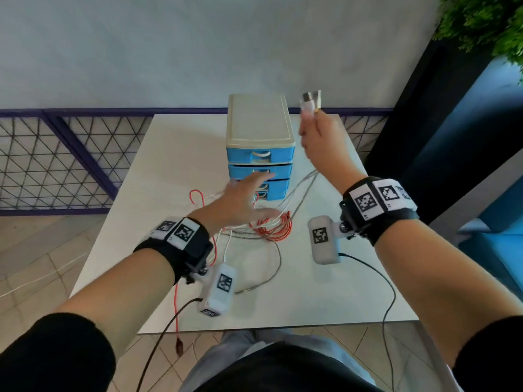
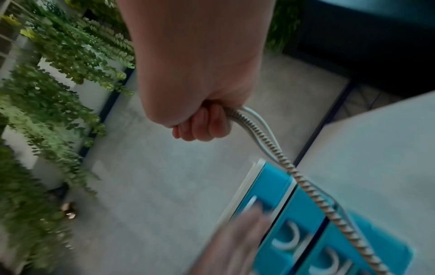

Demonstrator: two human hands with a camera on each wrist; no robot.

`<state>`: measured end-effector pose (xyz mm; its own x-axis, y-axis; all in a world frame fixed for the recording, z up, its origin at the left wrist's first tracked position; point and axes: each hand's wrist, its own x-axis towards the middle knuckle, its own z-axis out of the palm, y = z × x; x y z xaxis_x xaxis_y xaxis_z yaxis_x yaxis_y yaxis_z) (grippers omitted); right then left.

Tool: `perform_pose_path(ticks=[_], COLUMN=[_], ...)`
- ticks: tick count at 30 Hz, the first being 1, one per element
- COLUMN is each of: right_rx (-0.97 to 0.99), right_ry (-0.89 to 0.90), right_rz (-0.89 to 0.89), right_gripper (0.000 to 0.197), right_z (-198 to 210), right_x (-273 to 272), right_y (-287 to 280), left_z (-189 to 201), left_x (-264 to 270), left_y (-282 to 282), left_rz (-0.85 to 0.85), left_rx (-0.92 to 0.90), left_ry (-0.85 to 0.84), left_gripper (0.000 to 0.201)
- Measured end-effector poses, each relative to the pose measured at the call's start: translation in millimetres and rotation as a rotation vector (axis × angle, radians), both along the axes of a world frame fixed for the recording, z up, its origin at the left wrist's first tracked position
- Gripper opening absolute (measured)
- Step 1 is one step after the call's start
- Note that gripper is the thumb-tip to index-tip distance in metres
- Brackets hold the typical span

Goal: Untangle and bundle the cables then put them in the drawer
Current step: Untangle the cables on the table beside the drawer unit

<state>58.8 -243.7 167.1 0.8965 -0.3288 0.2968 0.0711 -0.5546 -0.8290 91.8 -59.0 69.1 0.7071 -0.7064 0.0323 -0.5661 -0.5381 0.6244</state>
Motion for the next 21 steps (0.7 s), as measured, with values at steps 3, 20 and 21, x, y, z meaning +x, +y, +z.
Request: perform_pose_path(ticks=[3, 20, 21], right_rx=[0.264, -0.618, -0.62], right_ry=[0.031, -0.167, -0.179], right_rz=[0.109, -0.133, -0.171], right_gripper=[0.037, 0.038, 0.039], right_z=[-4.8, -0.6, 1.4], right_x=[8.5, -13.9, -13.0], right_y=[31.7, -40.5, -42.3], left_z=[25.0, -42.5, -38.6], left_x=[-19.0, 18.1, 20.8], left_y=[-43.7, 60.5, 58.2], left_rz=[-0.176, 0.133, 0.131], left_rx=[-0.223, 0.368, 0.382], left_ry=[0.294, -0.16, -0.203], left_gripper=[0.06, 0.016, 0.011])
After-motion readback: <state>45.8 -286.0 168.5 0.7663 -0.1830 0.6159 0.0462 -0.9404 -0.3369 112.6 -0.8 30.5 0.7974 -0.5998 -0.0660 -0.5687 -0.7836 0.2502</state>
